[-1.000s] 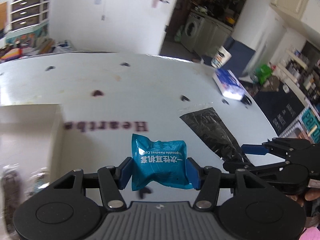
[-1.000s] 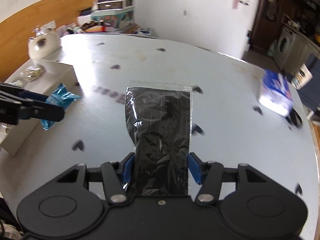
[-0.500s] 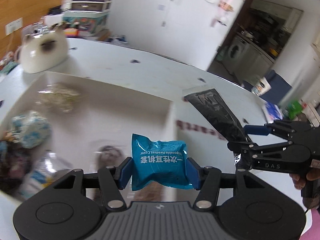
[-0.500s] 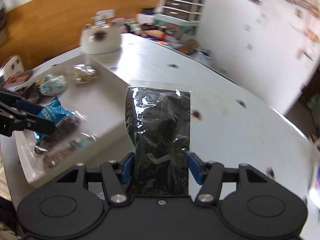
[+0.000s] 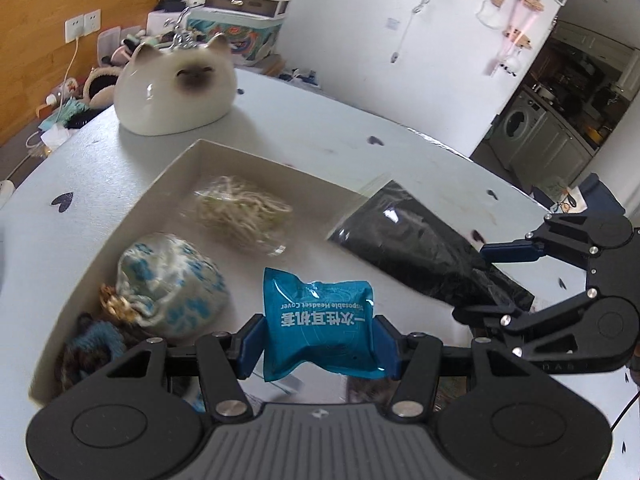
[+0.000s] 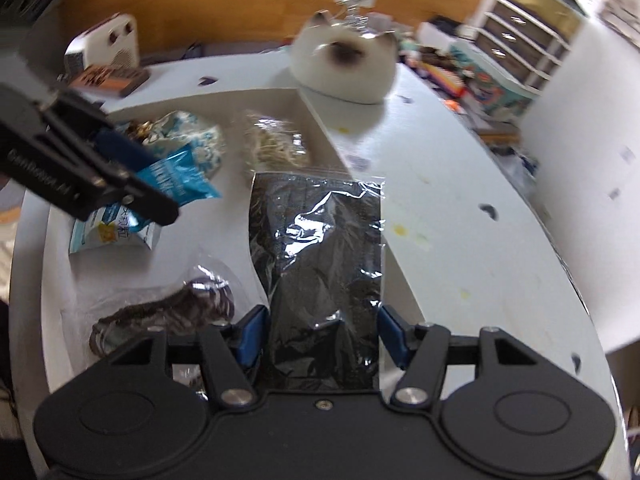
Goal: Organize soft objects
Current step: 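Carry the blue packet with left tool while right carries black sheet to tray, then lower the black sheet into the tray with right tool while left releases blue packet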
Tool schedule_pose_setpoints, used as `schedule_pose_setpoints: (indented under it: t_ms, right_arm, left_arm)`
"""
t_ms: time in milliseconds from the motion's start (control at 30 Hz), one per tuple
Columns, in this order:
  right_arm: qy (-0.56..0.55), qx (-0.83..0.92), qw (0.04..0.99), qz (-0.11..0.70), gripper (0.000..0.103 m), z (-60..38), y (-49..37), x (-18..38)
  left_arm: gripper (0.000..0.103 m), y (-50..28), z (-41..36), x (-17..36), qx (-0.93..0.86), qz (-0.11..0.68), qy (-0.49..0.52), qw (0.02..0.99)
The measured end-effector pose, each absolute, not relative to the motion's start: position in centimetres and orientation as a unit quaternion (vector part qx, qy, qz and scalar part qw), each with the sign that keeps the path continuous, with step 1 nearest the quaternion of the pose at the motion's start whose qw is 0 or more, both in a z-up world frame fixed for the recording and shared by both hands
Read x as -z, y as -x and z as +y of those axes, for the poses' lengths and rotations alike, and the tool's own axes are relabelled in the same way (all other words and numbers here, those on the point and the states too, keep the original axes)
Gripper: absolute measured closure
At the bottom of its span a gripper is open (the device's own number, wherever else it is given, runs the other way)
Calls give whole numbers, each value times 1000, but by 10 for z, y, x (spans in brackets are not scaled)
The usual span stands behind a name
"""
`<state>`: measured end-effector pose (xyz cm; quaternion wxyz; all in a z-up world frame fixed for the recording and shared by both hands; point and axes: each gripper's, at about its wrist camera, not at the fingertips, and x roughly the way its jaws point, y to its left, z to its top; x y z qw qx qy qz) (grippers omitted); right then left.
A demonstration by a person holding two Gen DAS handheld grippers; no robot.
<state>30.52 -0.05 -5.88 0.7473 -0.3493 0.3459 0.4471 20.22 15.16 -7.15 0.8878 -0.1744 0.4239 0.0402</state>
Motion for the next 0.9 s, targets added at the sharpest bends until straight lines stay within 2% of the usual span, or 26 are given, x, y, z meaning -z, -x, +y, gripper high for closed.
schedule_pose_setpoints:
  t_ms: [500, 767, 800, 833, 900]
  right_arm:
    - [510, -489, 591, 391, 41, 55, -334, 95]
    - [523, -490, 581, 387, 40, 74, -337, 106]
    - [522, -488, 583, 387, 39, 76, -337, 108]
    - [520, -487, 586, 386, 30, 76, -337, 109]
    - [513, -486, 596, 381, 21, 74, -338, 108]
  left_arm:
    - [45, -236, 179, 101, -6, 478, 166, 862]
    - [45, -244, 183, 112, 2, 492, 171, 853]
    - [45, -244, 184, 113, 0, 495, 171, 852]
    - [45, -245, 184, 113, -1, 496, 172, 851]
    - [45, -246, 184, 115, -3, 498, 171, 850]
